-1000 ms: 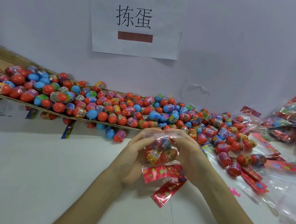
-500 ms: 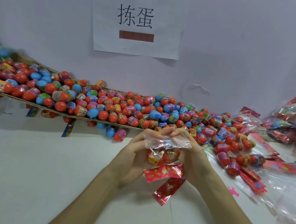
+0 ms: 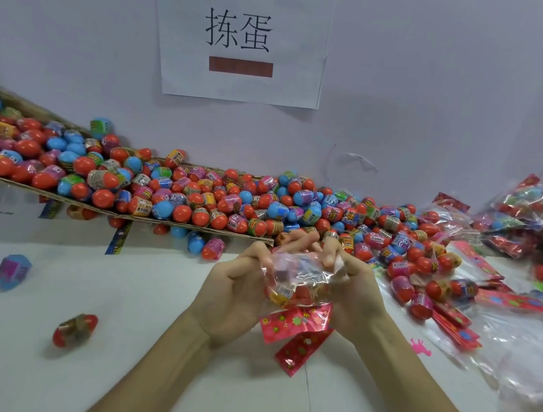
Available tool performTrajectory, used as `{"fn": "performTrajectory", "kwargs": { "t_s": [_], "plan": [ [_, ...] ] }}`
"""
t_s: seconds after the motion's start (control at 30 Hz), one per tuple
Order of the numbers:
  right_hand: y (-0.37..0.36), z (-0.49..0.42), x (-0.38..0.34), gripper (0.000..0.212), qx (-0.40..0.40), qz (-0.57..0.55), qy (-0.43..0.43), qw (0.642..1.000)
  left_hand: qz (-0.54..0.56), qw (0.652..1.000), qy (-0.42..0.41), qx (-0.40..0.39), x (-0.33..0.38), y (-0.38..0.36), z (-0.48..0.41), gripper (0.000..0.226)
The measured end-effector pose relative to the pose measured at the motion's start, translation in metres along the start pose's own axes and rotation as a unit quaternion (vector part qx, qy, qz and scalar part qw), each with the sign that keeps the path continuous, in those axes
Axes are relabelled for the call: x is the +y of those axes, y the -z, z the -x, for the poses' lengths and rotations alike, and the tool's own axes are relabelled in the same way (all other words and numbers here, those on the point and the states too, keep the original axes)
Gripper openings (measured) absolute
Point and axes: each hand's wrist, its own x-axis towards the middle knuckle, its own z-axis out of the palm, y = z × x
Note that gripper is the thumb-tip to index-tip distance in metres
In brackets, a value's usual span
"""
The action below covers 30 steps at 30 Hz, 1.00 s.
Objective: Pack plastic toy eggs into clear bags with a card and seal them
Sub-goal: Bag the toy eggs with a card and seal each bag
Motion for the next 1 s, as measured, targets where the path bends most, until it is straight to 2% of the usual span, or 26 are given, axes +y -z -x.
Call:
{"fn": "performTrajectory", "kwargs": {
  "t_s": [0.13,0.27,0.33,0.37,0.5,0.67,0.8,1.0],
  "plan": [
    [-0.0008,0.0013,0.0001,0.018,-0.028,-0.053,0.003,0.998,-0.004,1.000,-0.005,-0.016,0.0023,-0.0030,0.0002,0.027],
    [0.0018,-0.0008,0.0016,0.012,0.018,-0.001,0.015,1.000,0.005,1.000,0.002,-0.018,0.0016,-0.0018,-0.0015,0.011],
    [0.0037,-0.0008,0.0015,0.013,0.018,0.004,0.014,1.000,0.013,1.000,0.002,-0.002,0.0014,0.0012,-0.0040,0.036],
    [0.0042,-0.0007,0.0015,0.014,0.014,0.002,0.012,1.000,0.015,1.000,0.001,0.003,0.0009,0.0011,-0.0045,0.041],
    [0.0057,-0.0013,0.0021,0.015,0.020,0.021,0.009,1.000,0.000,1.000,-0.001,0.005,0.0009,-0.0030,-0.0037,0.011],
    [0.0027,-0.0003,0.0017,0.023,0.005,-0.003,0.012,1.000,0.001,1.000,-0.011,-0.007,-0.0022,0.0008,-0.0028,0.020],
    [0.0014,0.0009,0.0020,0.020,0.018,-0.001,0.013,1.000,0.012,1.000,-0.013,-0.010,-0.0043,0.0037,-0.0034,0.019],
    [0.0043,-0.0023,0.0064,0.019,-0.016,-0.046,0.015,0.999,0.026,1.000,-0.014,-0.009,-0.0067,0.0061,-0.0030,0.023]
  ]
}}
